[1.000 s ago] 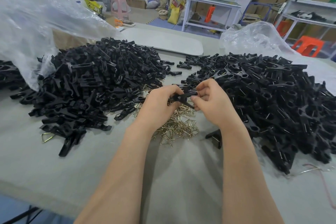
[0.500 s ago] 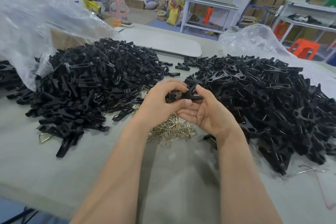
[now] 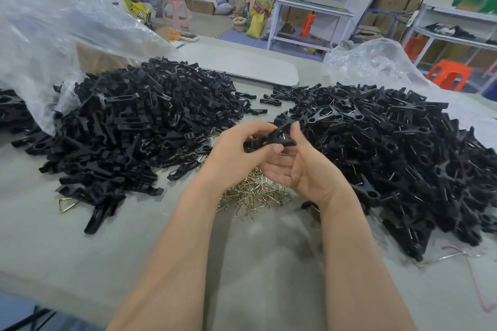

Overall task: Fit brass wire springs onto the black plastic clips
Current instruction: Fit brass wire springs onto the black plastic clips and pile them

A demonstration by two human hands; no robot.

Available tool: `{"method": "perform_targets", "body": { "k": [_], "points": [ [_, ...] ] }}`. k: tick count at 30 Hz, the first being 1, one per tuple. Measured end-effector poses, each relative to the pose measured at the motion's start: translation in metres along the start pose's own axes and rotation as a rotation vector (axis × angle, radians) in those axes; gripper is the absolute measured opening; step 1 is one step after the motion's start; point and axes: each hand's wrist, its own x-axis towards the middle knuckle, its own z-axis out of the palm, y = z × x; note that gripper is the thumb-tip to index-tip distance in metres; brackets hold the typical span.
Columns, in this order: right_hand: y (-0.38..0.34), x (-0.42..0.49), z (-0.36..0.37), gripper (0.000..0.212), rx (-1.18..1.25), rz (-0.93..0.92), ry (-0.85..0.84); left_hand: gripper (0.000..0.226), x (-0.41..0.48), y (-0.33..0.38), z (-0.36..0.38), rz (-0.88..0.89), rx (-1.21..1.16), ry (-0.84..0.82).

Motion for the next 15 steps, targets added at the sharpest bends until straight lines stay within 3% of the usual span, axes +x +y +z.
{"method": "perform_targets", "body": {
  "k": [2,5,6,7,9,10,12,15],
  "points": [
    [-0.006,-0.003,-0.002,0.064,-0.215,-0.009,0.033,0.028,0.0,-0.003,0.002,-0.009,0.121,-0.038],
    [-0.012,-0.001,0.0,0.022,-0.454,-0.174,0.24,0.045,0.001,-0.005,0.005,-0.051,0.142,-0.042],
    [-0.019,0.0,-0.001,0.018,-0.352,-0.28,0.394,0.049,0.003,-0.005,0.004,-0.064,0.114,0.024],
    [-0.029,-0.001,-0.004,0.022,-0.097,-0.386,0.501,0.049,0.004,-0.004,0.002,-0.088,0.072,0.128],
    [-0.051,-0.006,-0.011,0.044,0.45,-0.58,0.462,0.038,0.008,-0.007,-0.003,-0.184,-0.059,0.413],
    [-0.056,-0.004,-0.014,0.053,0.52,-0.62,0.428,0.031,0.008,-0.009,-0.006,-0.251,-0.14,0.554],
    [-0.052,0.004,-0.009,0.07,0.152,-0.513,0.507,0.022,0.009,-0.013,-0.009,-0.36,-0.281,0.745],
    [-0.023,0.022,0.011,0.055,-0.763,-0.359,0.555,0.019,0.01,-0.015,-0.009,-0.426,-0.343,0.805]
  ]
}}
